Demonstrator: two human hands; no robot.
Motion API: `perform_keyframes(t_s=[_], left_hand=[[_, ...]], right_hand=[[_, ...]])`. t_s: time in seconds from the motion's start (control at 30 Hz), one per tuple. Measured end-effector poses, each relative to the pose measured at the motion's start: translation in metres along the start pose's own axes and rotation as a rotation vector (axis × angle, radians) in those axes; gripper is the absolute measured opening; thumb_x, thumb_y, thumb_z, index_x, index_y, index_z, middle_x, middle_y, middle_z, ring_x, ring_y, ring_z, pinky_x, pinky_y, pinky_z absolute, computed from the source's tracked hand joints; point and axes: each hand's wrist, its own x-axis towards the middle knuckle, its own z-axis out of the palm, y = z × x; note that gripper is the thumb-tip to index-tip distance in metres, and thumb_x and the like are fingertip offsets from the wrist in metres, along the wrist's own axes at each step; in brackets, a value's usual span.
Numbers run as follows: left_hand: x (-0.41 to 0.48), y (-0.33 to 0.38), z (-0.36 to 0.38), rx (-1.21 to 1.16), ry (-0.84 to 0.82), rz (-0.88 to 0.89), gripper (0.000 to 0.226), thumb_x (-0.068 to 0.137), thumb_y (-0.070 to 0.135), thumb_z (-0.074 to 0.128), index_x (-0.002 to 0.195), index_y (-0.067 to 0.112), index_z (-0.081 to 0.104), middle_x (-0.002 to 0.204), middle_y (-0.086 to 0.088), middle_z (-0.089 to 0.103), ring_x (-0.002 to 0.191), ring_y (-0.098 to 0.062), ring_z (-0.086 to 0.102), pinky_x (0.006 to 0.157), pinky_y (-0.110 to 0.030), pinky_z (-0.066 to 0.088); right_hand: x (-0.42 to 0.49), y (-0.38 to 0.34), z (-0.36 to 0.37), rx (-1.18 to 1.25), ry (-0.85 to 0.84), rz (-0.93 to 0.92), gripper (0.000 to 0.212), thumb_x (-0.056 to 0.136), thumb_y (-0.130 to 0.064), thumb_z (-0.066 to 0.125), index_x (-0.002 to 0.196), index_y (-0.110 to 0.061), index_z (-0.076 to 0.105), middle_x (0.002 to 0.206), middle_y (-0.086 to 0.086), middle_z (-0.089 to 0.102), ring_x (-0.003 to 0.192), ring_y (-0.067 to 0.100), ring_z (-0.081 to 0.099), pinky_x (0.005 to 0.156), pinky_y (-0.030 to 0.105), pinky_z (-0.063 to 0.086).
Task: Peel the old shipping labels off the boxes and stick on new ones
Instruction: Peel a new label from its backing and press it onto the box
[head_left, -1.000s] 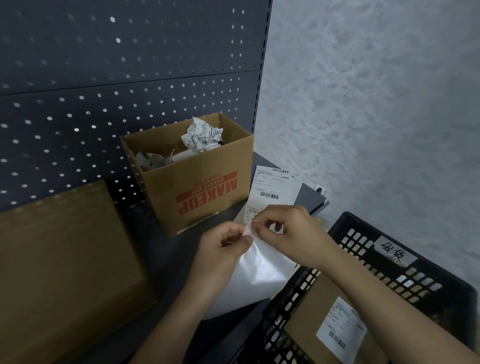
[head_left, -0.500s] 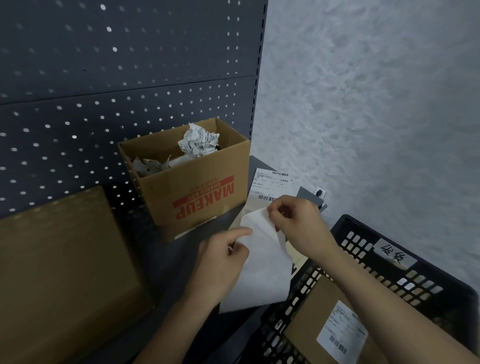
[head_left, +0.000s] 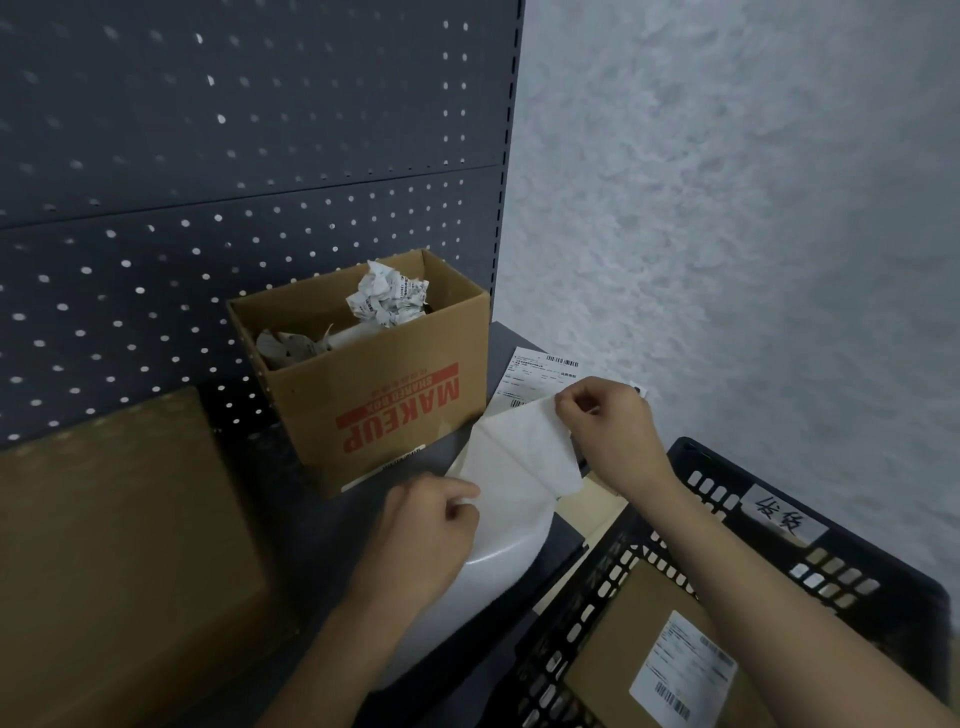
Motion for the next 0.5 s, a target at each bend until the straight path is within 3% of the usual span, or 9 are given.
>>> perform_keyframes(t_s=[0.1,0.17,0.23,0.33,0.5], left_hand=[[0.002,-0.001,0.003,0.076,-0.011,-0.013,0.028,0.091,0.017,0.053,0.111,0.020,0.072,0.117,0.009,0.065,0.109,-0.011,0.060,0.091,-0.025,0.050],[0.004,-0.005,0.006,0.121,-0.032,-0.020,0.017,0.088,0.018,0.051,0.085,0.017,0.068,0.097,0.004,0.063,0.088,-0.015,0.060,0.077,-0.028,0.049],[0.006,-0.010,0.009,0.154,-0.043,-0.021,0.017,0.084,0.018,0.049,0.067,0.016,0.047,0.078,-0.001,0.052,0.070,-0.016,0.048,0.063,-0.028,0.039],[0.006,-0.014,0.011,0.160,-0.047,-0.006,0.021,0.083,0.017,0.048,0.066,0.011,0.037,0.070,-0.003,0.041,0.063,-0.015,0.037,0.058,-0.028,0.033],[0.005,-0.017,0.009,0.155,-0.052,-0.004,0.018,0.085,0.019,0.049,0.068,0.014,0.044,0.076,-0.003,0.055,0.068,-0.016,0.052,0.063,-0.028,0.044]], right_hand=[[0.010,-0.001,0.003,-0.006,0.027,0.007,0.019,0.091,-0.017,0.057,0.076,-0.017,0.067,0.079,-0.009,0.066,0.077,0.007,0.059,0.064,0.015,0.042],[0.017,-0.001,0.002,-0.021,0.051,0.020,0.020,0.091,-0.017,0.056,0.073,-0.020,0.065,0.075,-0.011,0.064,0.075,0.004,0.056,0.059,0.007,0.037],[0.021,0.000,0.001,-0.019,0.067,0.043,0.019,0.091,-0.017,0.056,0.074,-0.020,0.065,0.074,-0.012,0.063,0.074,0.004,0.055,0.056,0.010,0.036],[0.026,0.004,-0.003,0.000,0.091,0.056,0.019,0.090,-0.017,0.056,0.075,-0.018,0.066,0.076,-0.009,0.065,0.076,0.007,0.056,0.058,0.015,0.038],[0.033,0.009,-0.016,0.012,0.175,0.070,0.018,0.091,-0.015,0.055,0.076,-0.012,0.065,0.073,-0.004,0.063,0.067,0.005,0.053,0.054,0.012,0.038]])
